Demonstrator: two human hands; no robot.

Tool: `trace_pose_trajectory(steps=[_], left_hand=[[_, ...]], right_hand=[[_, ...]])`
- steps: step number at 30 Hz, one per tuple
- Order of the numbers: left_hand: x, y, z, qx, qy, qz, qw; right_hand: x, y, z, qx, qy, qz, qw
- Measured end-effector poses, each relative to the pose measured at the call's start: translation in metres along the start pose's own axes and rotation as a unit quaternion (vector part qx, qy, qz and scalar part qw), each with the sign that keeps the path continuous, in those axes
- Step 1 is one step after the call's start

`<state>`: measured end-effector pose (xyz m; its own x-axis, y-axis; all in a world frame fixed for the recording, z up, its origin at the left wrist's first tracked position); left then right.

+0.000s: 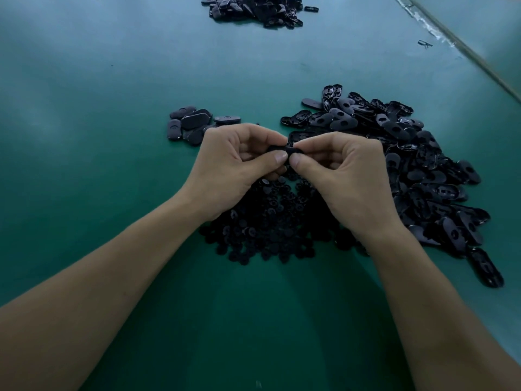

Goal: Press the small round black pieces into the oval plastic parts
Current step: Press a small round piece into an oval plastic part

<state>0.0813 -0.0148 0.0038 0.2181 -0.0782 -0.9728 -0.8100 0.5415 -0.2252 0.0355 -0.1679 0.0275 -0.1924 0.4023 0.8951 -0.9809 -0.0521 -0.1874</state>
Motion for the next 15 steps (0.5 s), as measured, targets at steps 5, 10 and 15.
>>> trace_pose_trajectory(steps=[5,10,15], left_hand=[[0.0004,-0.0004,-0.0007,-0.007,-0.016,0.006,1.000],[-0.0012,0.0002,-0.0013,-0.015,-0.022,0.008,1.000],[-0.0022,0.0025,0.0014,-0.041,-0.021,0.006,0.999]], right_hand=[[-0.0028,-0.0016,-0.0007,-0.005,0.009,-0.014,1.000],[0.0004,-0.0014,-0.0013,-0.017,0.039,-0.013,0.999],[0.0007,0.0000,-0.0004,-0.009,0.024,-0.007,1.000]])
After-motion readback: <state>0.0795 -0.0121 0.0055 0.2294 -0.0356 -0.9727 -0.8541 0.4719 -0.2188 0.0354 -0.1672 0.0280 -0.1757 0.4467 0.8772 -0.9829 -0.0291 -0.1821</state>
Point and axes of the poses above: each hand's wrist, its own y-axis away from the middle knuckle, its own z-axis out of the back of the hand, x = y × z, the point moved 7 cm from there along -y, towards the middle knuckle, and after that the axes turned 13 degrees about x, right-handed, at the moved point
